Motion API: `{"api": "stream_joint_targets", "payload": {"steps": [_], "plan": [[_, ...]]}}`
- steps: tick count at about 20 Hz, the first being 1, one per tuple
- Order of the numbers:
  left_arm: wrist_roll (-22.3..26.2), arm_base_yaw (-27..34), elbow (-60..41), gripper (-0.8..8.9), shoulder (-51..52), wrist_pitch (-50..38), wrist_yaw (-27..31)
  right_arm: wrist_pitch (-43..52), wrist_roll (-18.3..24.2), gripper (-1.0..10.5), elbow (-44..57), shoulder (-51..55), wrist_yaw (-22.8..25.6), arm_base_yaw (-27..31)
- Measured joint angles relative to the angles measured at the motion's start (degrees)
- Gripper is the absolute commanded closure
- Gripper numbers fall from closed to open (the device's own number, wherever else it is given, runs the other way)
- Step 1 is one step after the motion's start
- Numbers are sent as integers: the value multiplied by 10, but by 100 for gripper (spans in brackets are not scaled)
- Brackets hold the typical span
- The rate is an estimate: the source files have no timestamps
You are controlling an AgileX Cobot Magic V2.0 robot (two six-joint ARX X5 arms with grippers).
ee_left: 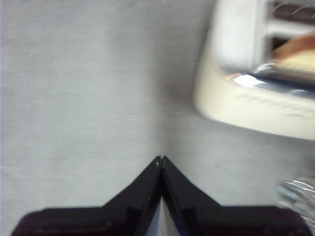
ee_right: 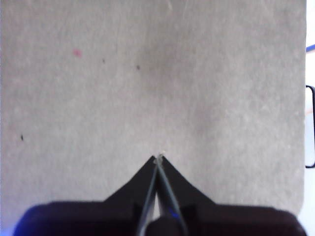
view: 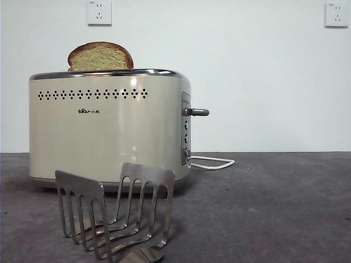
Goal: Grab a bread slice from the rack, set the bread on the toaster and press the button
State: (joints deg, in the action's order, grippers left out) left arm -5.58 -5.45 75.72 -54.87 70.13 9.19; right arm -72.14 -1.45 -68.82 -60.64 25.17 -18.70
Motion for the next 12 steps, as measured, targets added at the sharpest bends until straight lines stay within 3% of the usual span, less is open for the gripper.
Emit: {"api": "stream_joint_targets", "payload": {"steps": [3, 7, 9, 12], "plan": [[21, 45, -209, 817, 120, -242, 31, 55, 0, 946, 0, -7, 0, 0], [23, 54, -509, 816, 247, -583, 17, 123, 0, 946, 0, -7, 0, 0], [24, 54, -634, 816, 308, -667, -6, 144, 0, 946, 0, -7, 0, 0], [24, 55, -734, 816, 400, -694, -12, 152, 0, 946, 0, -7, 0, 0]]}}
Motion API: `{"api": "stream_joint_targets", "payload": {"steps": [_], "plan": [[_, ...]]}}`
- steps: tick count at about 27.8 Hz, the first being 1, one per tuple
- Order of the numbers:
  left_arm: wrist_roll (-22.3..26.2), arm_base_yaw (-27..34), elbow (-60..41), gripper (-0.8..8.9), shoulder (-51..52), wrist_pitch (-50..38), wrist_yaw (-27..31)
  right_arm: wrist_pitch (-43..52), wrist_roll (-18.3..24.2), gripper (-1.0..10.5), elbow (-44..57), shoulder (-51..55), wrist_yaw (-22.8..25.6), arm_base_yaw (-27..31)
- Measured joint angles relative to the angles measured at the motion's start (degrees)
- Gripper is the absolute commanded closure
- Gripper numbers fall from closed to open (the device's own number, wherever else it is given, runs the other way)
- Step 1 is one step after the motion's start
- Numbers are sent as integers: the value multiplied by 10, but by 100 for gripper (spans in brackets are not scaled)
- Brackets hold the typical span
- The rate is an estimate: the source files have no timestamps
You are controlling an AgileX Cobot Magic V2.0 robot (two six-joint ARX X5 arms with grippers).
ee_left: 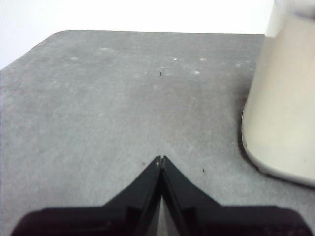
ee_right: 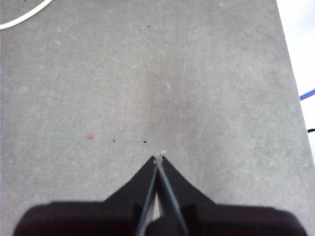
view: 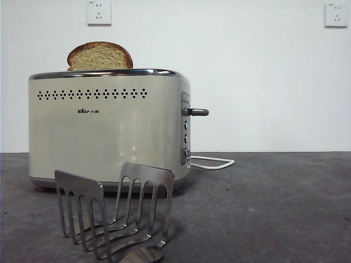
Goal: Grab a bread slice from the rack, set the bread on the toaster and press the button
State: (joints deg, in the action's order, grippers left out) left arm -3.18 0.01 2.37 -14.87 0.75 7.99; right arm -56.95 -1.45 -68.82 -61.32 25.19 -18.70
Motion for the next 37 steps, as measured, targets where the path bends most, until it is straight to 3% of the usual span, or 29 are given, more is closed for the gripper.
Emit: {"api": "stream_joint_targets", "payload": {"steps": [9, 17, 23, 37], "plan": [[14, 0, -13, 816, 95, 87, -22, 0, 0, 946, 0, 0, 0, 0], [37, 11, -13, 816, 142, 90, -33, 0, 0, 946, 0, 0, 0, 0], [37, 15, -13, 816, 145, 90, -71, 0, 0, 946, 0, 0, 0, 0], [37, 15, -13, 816, 126, 90, -72, 0, 0, 946, 0, 0, 0, 0]]}}
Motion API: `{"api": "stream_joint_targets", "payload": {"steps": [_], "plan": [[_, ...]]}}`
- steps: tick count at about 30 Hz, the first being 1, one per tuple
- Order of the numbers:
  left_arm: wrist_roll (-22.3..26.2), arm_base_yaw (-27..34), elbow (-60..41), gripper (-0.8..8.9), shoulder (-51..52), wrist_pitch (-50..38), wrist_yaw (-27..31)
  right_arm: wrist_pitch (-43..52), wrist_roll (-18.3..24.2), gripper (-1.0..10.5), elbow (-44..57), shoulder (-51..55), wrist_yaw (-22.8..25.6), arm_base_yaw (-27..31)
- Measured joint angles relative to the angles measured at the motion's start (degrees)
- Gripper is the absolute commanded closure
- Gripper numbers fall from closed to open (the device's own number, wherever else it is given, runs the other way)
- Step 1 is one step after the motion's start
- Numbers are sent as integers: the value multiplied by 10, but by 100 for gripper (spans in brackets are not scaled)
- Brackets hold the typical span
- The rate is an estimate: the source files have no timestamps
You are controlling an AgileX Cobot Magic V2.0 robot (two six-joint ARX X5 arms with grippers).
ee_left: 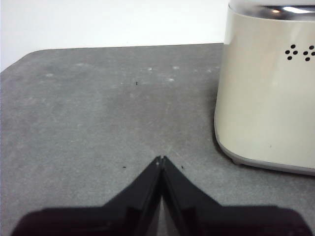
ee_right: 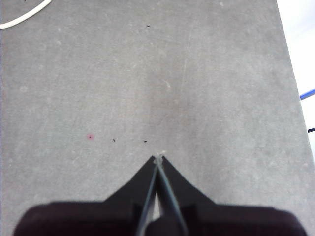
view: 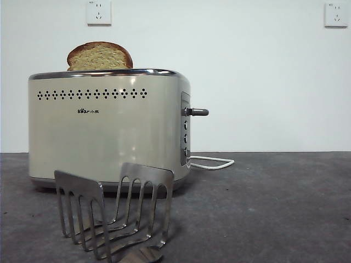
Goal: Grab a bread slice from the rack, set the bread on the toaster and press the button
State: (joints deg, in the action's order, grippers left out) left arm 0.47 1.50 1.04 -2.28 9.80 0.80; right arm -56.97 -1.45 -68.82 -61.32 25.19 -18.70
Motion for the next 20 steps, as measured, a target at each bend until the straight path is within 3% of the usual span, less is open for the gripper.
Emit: {"api": "stream_joint_targets", "payload": {"steps": [13, 20], "plan": [[0, 0, 0, 816, -22, 0, 0, 11, 4, 946, 18, 58, 1, 26], [0, 0, 0, 816, -24, 0, 0, 223, -4, 946, 217, 208, -5, 109]]}}
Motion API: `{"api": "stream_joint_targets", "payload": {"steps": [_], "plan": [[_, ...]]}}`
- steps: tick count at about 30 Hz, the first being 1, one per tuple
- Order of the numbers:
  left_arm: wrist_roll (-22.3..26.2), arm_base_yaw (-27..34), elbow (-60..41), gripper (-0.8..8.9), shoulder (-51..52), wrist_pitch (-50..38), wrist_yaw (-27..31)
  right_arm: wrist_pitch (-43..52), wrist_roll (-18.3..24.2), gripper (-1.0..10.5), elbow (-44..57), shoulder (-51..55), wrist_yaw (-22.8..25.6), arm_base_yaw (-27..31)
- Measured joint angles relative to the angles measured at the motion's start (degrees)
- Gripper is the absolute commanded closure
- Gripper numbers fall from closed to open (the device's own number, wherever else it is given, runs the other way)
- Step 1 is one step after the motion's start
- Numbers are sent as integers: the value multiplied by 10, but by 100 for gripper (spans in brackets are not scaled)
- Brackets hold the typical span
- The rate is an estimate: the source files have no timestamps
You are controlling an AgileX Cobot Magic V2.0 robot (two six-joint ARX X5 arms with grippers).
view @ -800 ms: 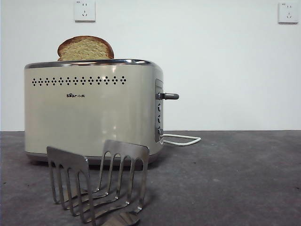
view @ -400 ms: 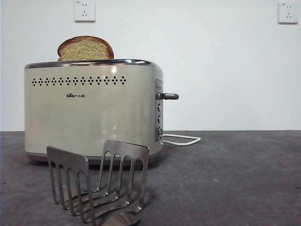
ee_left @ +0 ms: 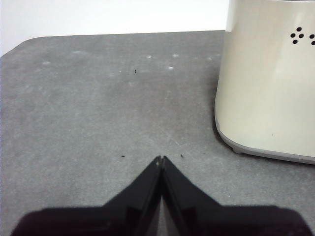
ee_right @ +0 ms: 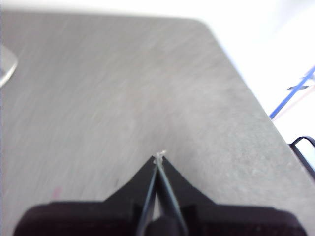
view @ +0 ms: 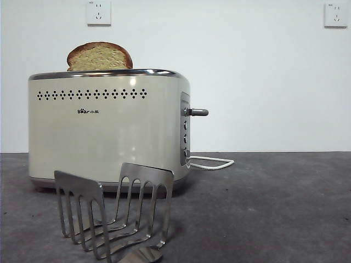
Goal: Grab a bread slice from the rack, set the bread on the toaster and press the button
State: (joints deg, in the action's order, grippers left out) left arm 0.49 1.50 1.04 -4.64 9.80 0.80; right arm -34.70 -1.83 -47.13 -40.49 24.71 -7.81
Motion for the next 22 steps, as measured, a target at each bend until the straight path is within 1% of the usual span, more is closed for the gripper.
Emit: {"api": "stream_joint_targets", "payload": {"steps": [2, 4, 6, 9, 12, 17, 22], "plan": [[0, 0, 0, 816, 0, 0, 0, 89, -4, 946, 87, 50, -22, 27], [0, 0, 0, 816, 0, 0, 0, 170, -5, 946, 175, 102, -57, 50], [0, 0, 0, 816, 0, 0, 0, 245, -5, 946, 266, 161, -108, 69], [0, 0, 0, 816, 0, 0, 0, 306, -5, 946, 368, 244, -173, 84], [0, 0, 0, 816, 0, 0, 0, 307, -5, 946, 422, 302, -202, 91], [0, 0, 0, 816, 0, 0, 0, 307, -4, 946, 455, 336, -200, 93], [0, 0, 0, 816, 0, 0, 0, 249, 16, 946, 458, 359, -200, 93]]}}
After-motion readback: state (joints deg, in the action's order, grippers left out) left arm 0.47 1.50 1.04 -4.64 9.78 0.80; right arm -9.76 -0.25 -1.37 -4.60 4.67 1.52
